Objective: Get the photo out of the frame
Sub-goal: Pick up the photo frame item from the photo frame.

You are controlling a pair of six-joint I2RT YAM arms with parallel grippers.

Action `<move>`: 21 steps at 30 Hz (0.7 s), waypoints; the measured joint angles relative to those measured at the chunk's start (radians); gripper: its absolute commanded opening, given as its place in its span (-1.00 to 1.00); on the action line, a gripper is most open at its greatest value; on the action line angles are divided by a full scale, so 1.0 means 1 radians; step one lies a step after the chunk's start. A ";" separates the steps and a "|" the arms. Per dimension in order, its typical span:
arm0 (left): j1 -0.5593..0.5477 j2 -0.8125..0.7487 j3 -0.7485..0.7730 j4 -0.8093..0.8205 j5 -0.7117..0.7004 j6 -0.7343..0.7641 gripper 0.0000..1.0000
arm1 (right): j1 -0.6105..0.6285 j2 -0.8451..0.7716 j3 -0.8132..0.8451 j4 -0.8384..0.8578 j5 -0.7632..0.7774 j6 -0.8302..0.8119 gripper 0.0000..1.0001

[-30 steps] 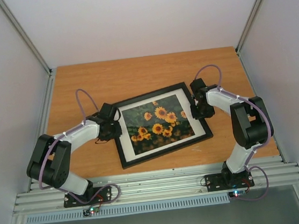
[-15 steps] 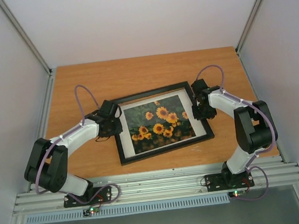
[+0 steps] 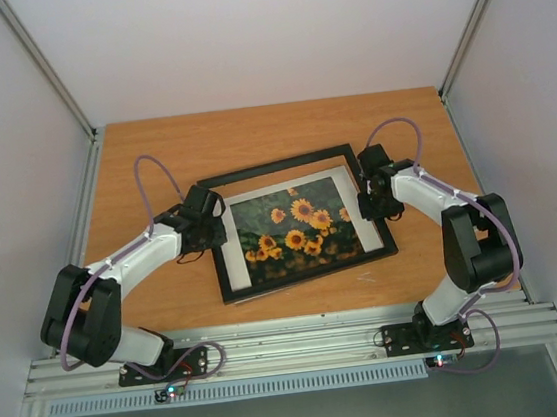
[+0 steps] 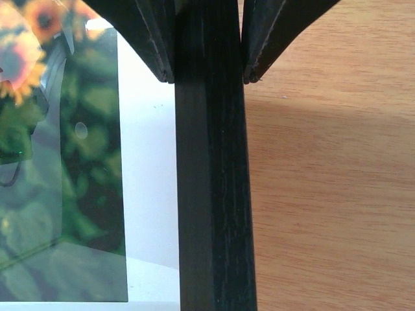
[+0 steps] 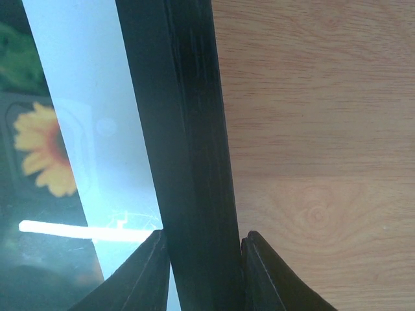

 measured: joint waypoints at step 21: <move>0.183 -0.017 0.085 -0.080 -0.034 0.089 -0.93 | 0.092 0.062 0.271 -0.067 -0.109 0.004 -0.98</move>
